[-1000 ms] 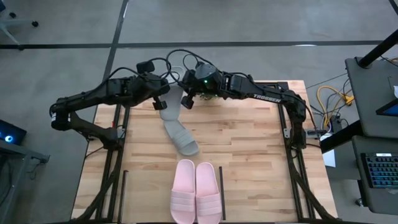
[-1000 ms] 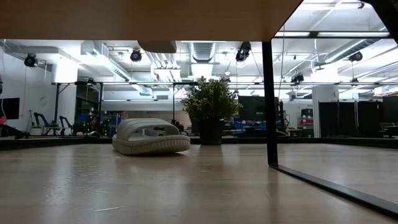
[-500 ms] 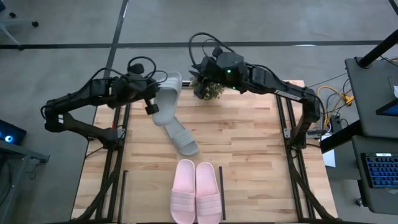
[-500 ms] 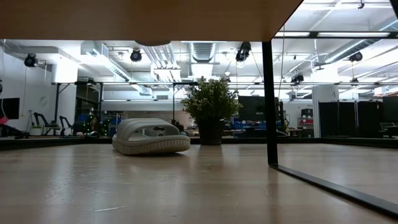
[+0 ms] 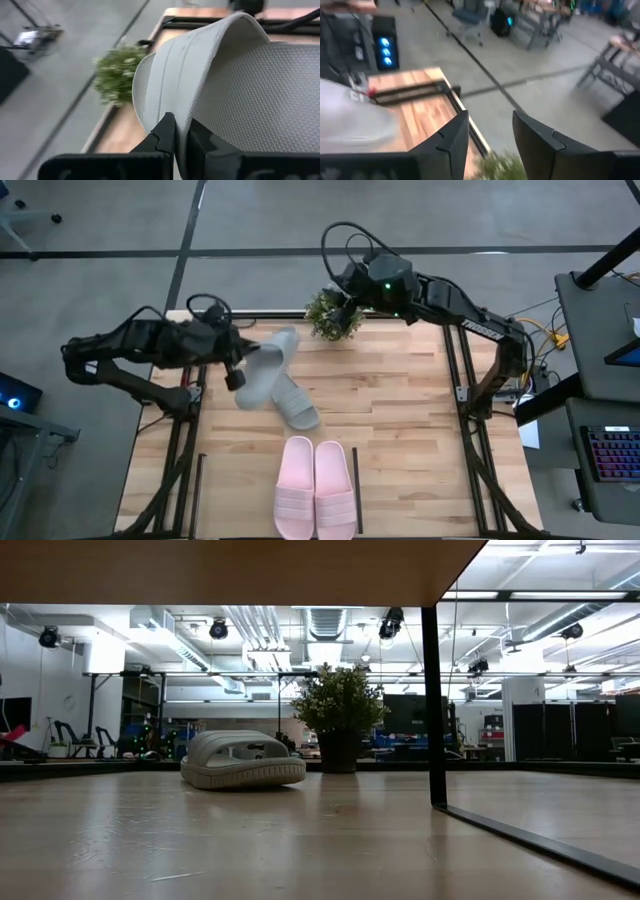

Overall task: Pick and place slides into the shelf
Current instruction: Put the top gray slipper on the shelf

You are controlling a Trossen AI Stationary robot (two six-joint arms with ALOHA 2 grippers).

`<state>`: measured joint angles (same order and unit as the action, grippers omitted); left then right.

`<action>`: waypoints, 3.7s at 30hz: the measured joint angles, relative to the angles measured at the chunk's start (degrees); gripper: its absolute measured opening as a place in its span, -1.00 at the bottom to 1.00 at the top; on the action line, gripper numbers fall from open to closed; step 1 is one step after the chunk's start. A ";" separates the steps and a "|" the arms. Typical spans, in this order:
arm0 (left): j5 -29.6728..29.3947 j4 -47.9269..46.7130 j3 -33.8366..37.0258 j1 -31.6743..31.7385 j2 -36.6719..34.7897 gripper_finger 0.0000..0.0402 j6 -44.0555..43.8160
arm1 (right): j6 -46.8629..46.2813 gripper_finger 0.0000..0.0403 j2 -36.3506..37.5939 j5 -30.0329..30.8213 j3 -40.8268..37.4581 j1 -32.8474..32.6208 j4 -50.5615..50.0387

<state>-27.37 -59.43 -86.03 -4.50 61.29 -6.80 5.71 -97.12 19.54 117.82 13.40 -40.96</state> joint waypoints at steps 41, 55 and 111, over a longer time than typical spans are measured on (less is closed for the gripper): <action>-23.88 -28.60 -4.79 -34.59 13.37 -1.00 -38.69 | -19.22 -0.46 0.44 -13.75 -0.42 -8.27 -4.60; -26.35 -30.58 -4.84 -33.69 17.82 -1.00 -42.37 | -25.44 -0.54 0.46 -14.00 -0.42 -16.02 -3.42; -54.13 -27.40 -5.43 -25.08 16.31 -1.00 -29.91 | -57.82 0.30 -3.34 -14.52 -18.84 -18.16 28.38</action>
<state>-81.50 -86.83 -91.46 -29.58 77.60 -36.70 -52.11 -100.47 5.02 98.98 -4.75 -12.58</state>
